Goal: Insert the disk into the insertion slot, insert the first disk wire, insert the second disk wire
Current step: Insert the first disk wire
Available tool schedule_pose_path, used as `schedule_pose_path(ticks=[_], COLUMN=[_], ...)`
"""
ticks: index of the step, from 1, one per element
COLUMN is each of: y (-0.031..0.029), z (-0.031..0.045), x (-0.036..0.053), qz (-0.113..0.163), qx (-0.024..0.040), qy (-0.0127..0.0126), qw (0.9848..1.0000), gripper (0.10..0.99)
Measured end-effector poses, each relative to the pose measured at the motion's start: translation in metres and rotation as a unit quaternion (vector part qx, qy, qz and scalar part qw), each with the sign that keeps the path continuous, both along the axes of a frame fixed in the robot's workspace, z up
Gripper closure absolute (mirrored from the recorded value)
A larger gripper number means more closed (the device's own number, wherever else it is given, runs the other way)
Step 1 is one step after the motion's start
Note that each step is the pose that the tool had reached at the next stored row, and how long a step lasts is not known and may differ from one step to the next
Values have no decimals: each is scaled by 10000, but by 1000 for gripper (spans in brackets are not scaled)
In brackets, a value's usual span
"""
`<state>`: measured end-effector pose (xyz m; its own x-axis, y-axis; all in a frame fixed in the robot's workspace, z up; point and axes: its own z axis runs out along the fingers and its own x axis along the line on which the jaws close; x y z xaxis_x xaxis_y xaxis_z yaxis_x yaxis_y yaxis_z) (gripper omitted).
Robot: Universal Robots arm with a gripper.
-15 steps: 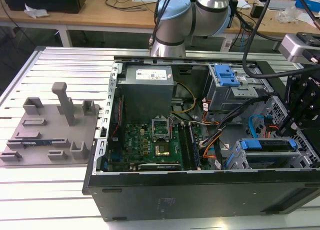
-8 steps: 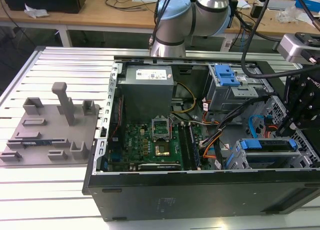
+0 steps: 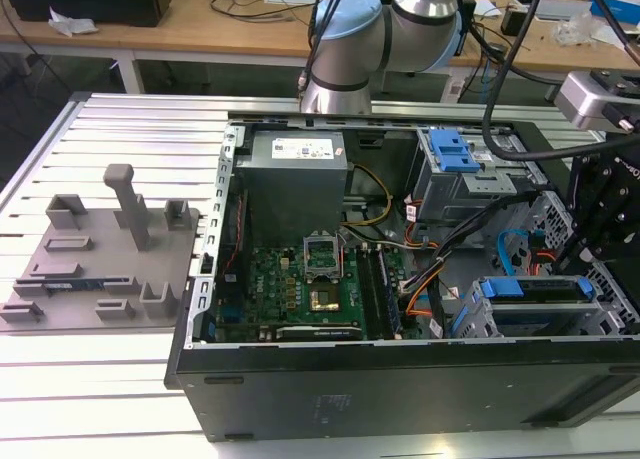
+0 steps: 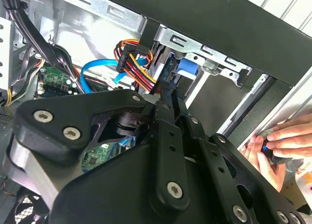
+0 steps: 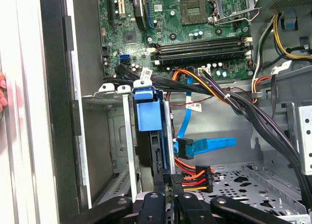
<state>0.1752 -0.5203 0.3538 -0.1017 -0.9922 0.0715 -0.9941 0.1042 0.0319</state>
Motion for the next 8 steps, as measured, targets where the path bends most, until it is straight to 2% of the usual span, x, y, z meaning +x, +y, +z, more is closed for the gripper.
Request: schedule_pose_path(ticks=[8], y=[-1], z=[-4], x=[0], qz=[0], qx=[0], qy=[-1], qw=[10000], gripper=[918])
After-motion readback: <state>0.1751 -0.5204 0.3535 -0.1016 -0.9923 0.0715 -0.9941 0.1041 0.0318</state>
